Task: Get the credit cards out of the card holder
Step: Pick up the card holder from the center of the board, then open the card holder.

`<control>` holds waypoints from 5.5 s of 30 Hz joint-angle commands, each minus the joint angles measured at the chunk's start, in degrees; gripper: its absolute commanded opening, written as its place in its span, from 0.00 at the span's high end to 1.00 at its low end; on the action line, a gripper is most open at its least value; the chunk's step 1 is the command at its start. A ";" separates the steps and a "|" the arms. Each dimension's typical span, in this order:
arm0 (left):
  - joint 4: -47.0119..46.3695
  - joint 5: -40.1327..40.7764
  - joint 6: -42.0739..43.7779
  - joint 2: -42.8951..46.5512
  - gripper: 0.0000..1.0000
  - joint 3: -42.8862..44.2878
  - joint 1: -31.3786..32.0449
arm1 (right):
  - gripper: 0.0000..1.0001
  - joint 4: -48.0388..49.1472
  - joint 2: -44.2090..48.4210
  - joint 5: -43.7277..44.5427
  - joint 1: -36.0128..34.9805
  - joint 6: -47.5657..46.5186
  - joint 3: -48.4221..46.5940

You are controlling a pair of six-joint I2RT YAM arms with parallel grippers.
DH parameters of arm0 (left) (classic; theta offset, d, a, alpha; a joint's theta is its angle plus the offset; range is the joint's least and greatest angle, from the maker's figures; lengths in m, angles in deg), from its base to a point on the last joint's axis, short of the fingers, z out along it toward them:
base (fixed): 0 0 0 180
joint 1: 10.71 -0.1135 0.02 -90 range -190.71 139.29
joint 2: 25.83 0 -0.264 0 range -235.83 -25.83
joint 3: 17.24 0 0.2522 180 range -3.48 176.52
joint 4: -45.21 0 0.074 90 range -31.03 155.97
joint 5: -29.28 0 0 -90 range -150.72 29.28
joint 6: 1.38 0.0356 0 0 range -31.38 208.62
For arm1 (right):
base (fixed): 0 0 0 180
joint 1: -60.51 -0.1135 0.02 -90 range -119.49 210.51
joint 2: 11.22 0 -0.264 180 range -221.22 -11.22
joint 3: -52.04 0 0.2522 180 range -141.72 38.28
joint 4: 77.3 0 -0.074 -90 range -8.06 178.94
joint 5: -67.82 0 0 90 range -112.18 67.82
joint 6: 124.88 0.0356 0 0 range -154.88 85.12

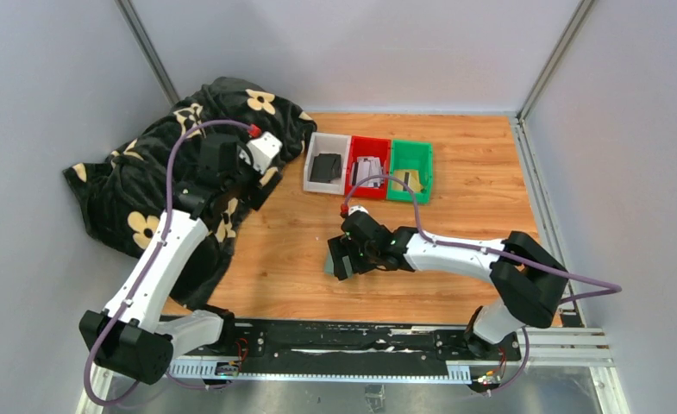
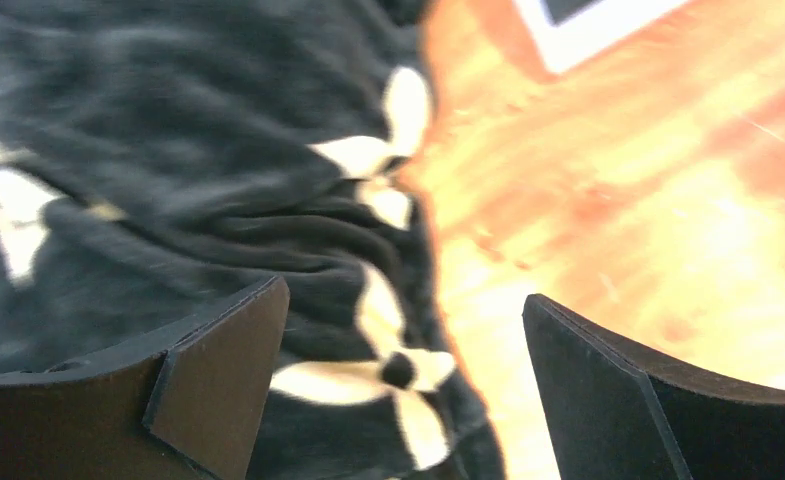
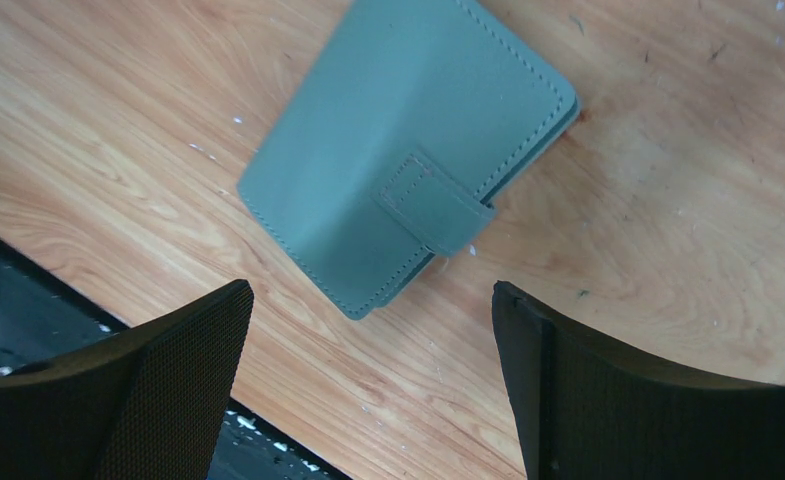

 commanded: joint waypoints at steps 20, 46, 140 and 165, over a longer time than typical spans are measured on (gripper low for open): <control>5.24 -14.46 -4.26 5.23 0.00 -10.66 3.91 | 0.29 11.12 -9.47 -2.34 0.17 17.20 2.10; 15.20 -40.37 6.70 8.46 0.00 -10.43 3.91 | 1.00 16.97 9.88 -13.09 0.48 -11.64 -0.40; -22.30 -56.85 77.34 49.67 1.00 -32.19 6.02 | 0.26 17.32 19.39 -22.29 -1.22 14.43 -6.33; -34.41 -61.96 76.66 50.60 1.00 -36.68 6.02 | 0.21 38.84 20.57 -31.02 1.80 19.97 -0.63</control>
